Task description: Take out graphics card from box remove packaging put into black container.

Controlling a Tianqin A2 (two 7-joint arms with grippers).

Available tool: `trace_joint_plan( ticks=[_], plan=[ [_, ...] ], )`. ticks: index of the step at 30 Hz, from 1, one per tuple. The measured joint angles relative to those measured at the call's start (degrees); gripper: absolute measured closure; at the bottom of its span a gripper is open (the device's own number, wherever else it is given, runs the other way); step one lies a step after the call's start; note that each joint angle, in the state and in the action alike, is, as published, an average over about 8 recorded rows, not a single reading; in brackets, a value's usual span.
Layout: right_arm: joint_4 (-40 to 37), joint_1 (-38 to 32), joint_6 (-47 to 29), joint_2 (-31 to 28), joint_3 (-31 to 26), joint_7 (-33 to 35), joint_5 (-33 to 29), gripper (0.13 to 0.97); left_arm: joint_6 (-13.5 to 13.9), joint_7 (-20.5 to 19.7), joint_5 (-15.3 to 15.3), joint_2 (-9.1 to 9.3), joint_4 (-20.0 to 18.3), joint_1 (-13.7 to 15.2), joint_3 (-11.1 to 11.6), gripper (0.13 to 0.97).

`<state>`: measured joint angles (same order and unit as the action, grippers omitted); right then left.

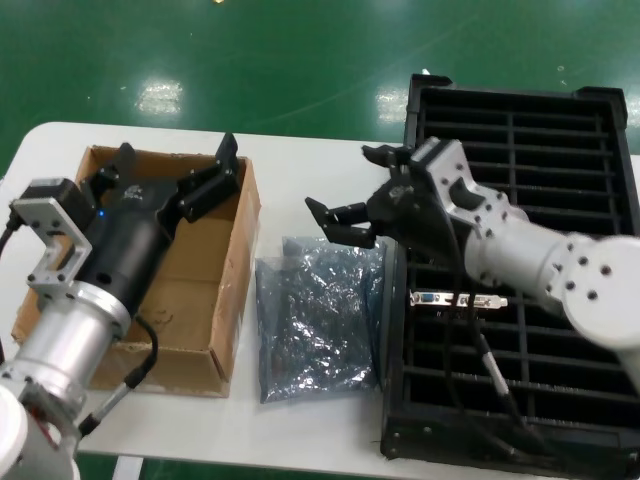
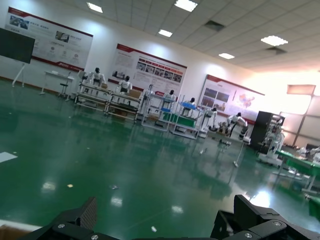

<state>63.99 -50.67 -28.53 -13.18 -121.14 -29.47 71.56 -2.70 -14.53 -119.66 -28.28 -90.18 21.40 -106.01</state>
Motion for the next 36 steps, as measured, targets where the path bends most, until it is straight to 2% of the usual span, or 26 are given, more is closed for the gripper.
trace_joint_plan(
  ticks=[12, 21, 30, 36],
  plan=[
    [8.0, 14.6, 8.2, -1.2, 8.5, 8.5, 9.1, 0.298, 0.8, 4.2, 4.7, 3.19, -0.4, -6.1, 4.1, 0.132],
    [13.9, 25.5, 14.3, -2.0, 14.8, 14.8, 15.8, 0.181, 1.4, 7.3, 8.3, 5.58, -0.7, -10.8, 7.2, 0.132],
    [19.9, 36.4, 20.5, -2.9, 21.1, 21.1, 22.6, 0.131, 1.9, 10.4, 11.9, 7.97, -1.1, -15.4, 10.3, 0.132],
    [23.8, 43.5, 24.5, -3.4, 25.3, 25.3, 27.1, 0.130, 2.3, 12.5, 14.2, 9.53, -1.3, -18.4, 12.3, 0.132]
  ],
)
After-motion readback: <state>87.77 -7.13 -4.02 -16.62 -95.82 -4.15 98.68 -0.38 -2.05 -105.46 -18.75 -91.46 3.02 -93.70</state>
